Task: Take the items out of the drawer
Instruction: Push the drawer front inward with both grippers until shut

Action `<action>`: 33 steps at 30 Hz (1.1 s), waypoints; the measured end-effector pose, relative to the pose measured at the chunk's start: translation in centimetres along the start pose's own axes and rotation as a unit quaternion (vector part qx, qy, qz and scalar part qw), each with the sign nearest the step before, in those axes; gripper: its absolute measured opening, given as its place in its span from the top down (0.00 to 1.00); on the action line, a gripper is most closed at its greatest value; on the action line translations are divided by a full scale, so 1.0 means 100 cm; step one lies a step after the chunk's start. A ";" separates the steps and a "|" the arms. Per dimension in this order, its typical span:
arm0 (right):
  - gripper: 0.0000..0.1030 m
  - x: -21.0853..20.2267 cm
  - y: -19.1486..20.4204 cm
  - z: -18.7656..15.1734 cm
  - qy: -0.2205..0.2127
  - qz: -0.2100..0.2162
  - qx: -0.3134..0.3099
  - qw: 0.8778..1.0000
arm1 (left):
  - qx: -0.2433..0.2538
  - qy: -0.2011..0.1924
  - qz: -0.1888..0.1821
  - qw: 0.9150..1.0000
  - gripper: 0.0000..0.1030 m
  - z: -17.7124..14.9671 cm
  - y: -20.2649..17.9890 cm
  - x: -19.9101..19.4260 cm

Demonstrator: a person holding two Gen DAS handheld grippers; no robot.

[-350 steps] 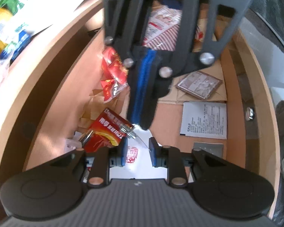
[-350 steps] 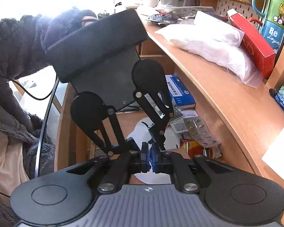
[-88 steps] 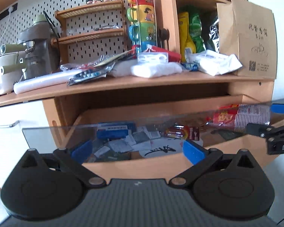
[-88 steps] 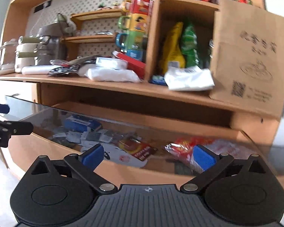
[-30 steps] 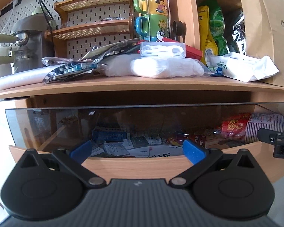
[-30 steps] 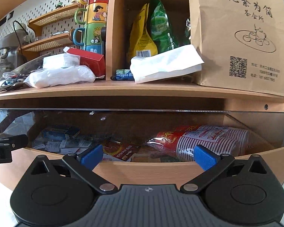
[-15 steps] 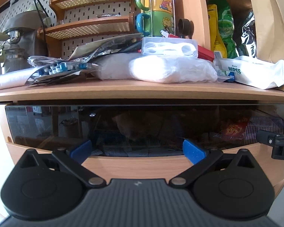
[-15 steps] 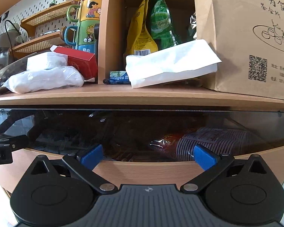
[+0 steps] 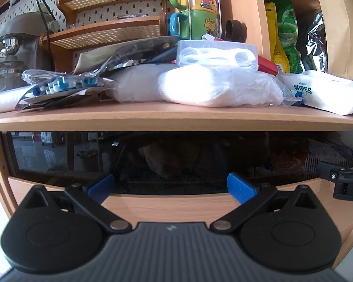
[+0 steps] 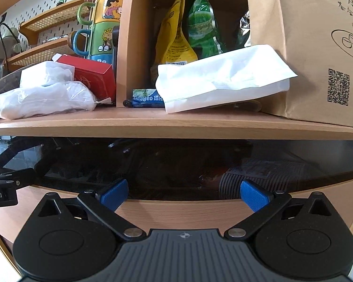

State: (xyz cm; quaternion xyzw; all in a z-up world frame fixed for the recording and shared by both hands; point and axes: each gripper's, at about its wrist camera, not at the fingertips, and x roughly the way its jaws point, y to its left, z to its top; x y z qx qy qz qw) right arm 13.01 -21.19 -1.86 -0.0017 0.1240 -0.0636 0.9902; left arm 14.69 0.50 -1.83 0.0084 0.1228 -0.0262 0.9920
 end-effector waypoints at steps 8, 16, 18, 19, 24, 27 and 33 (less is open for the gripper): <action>0.00 0.005 0.000 0.002 0.005 0.001 0.000 1.000 | -0.001 -0.005 0.001 1.000 0.00 -0.001 -0.001 0.004; 0.00 0.007 0.000 0.001 -0.001 0.001 0.001 1.000 | -0.002 -0.008 0.002 1.000 0.00 -0.001 -0.001 0.007; 0.00 0.005 -0.001 0.000 -0.006 0.005 0.003 1.000 | -0.002 -0.010 0.003 1.000 0.00 -0.002 -0.002 0.006; 0.00 0.001 -0.003 -0.001 -0.006 0.005 0.007 1.000 | -0.003 -0.009 0.004 1.000 0.00 -0.002 -0.002 0.006; 0.00 -0.029 -0.017 0.001 0.001 -0.016 0.062 0.998 | 0.014 0.037 0.013 0.999 0.00 0.005 -0.007 -0.007; 0.00 -0.047 -0.017 0.000 0.030 -0.028 0.054 0.998 | 0.051 0.059 0.043 0.996 0.00 0.005 -0.017 -0.024; 0.00 -0.086 -0.013 -0.026 0.073 -0.004 0.034 0.997 | 0.033 0.082 0.009 0.996 0.00 -0.001 -0.018 -0.077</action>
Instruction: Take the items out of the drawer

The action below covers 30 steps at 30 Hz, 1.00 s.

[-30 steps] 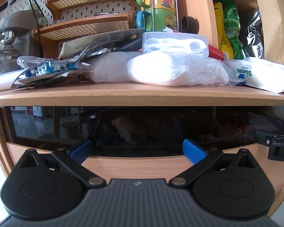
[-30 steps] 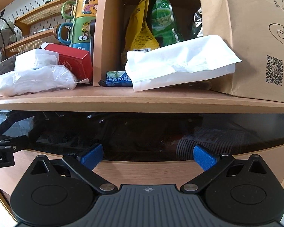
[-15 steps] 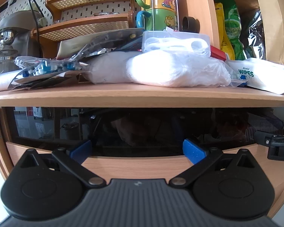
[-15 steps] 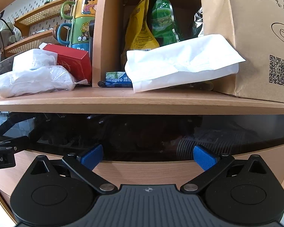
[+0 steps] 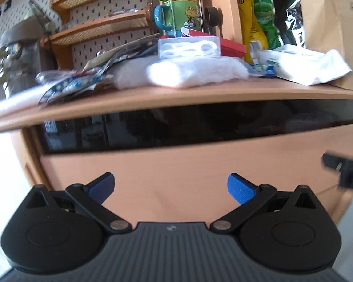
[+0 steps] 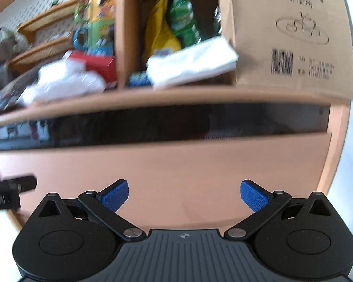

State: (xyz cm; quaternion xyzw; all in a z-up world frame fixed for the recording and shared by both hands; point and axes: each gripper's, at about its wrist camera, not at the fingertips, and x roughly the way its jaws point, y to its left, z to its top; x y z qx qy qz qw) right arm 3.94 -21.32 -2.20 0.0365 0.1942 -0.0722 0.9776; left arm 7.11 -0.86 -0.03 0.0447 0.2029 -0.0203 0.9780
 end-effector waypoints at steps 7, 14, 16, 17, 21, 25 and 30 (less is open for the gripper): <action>0.00 -0.033 -0.001 -0.020 0.007 0.006 0.016 1.000 | -0.011 0.010 0.003 1.000 0.00 -0.020 0.006 -0.049; 0.00 -0.056 -0.005 -0.020 -0.002 0.018 0.042 0.999 | -0.023 0.027 0.015 0.999 0.00 -0.024 0.013 -0.069; 0.00 -0.059 -0.003 -0.021 -0.001 0.021 0.039 0.999 | -0.019 0.038 0.016 0.999 0.00 -0.025 0.012 -0.071; 0.00 -0.059 -0.003 -0.021 0.000 0.020 0.037 0.999 | -0.017 0.041 0.019 0.999 0.00 -0.026 0.011 -0.071; 0.00 -0.058 -0.001 -0.024 0.005 0.019 0.034 0.999 | -0.006 0.046 0.023 0.999 0.00 -0.031 0.008 -0.070; 0.00 -0.054 0.000 -0.027 0.013 0.015 0.026 0.999 | -0.009 0.057 0.021 0.998 0.00 -0.035 0.011 -0.064; 0.00 -0.051 0.003 -0.028 0.016 0.013 0.020 1.000 | -0.032 0.050 0.005 0.998 0.00 -0.036 0.017 -0.065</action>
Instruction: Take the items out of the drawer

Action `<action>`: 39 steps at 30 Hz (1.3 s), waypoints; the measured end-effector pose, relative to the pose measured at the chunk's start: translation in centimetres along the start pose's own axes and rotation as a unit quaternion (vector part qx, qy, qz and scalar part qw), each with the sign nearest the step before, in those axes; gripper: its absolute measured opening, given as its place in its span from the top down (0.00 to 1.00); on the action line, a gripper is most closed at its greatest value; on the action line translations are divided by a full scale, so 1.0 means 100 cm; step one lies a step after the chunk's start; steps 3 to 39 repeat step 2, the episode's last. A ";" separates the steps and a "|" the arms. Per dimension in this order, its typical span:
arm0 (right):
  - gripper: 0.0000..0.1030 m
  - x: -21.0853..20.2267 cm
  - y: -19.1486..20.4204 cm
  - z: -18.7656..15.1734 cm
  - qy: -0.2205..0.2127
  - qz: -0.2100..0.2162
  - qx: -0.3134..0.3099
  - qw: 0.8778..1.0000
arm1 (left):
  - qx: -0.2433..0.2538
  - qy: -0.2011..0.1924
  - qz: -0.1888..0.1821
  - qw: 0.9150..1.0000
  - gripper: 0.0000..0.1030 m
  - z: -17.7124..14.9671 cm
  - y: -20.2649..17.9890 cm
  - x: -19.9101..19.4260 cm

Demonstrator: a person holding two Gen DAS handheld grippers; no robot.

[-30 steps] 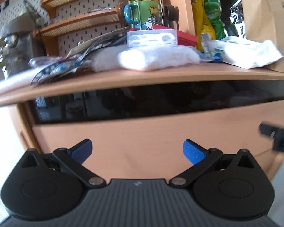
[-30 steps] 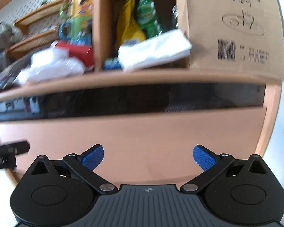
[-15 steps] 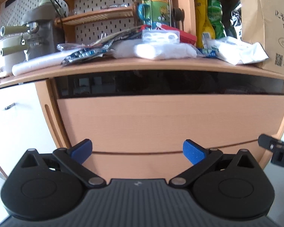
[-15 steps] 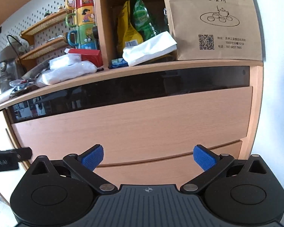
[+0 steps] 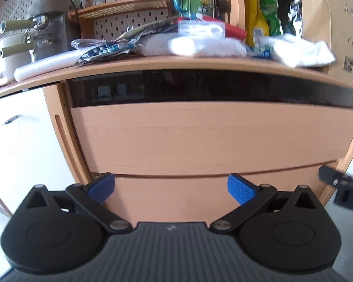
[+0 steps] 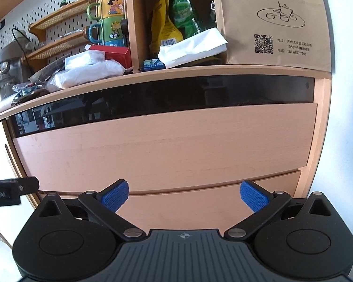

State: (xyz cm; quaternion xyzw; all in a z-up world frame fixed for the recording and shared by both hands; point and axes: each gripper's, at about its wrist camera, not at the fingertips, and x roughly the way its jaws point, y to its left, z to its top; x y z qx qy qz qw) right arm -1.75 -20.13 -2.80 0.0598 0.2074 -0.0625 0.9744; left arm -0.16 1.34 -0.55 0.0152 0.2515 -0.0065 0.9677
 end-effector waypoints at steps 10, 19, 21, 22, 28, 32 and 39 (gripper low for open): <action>0.00 -0.001 0.000 0.000 -0.001 0.001 0.001 1.000 | 0.000 -0.001 -0.003 1.000 0.00 0.002 0.000 -0.002; 0.00 -0.001 0.000 0.000 -0.001 0.001 0.001 1.000 | 0.000 -0.001 -0.003 1.000 0.00 0.002 0.000 -0.002; 0.00 -0.001 0.000 0.000 -0.001 0.001 0.001 1.000 | 0.000 -0.001 -0.003 1.000 0.00 0.002 0.000 -0.002; 0.00 -0.001 0.000 0.000 -0.001 0.001 0.001 1.000 | 0.000 -0.001 -0.003 1.000 0.00 0.002 0.000 -0.002; 0.00 -0.001 0.000 0.000 -0.001 0.001 0.001 1.000 | 0.000 -0.001 -0.003 1.000 0.00 0.002 0.000 -0.002; 0.00 -0.001 0.000 0.000 -0.001 0.001 0.001 1.000 | 0.000 -0.001 -0.003 1.000 0.00 0.002 0.000 -0.002; 0.00 -0.001 0.000 0.000 -0.001 0.001 0.001 1.000 | 0.000 -0.001 -0.003 1.000 0.00 0.002 0.000 -0.002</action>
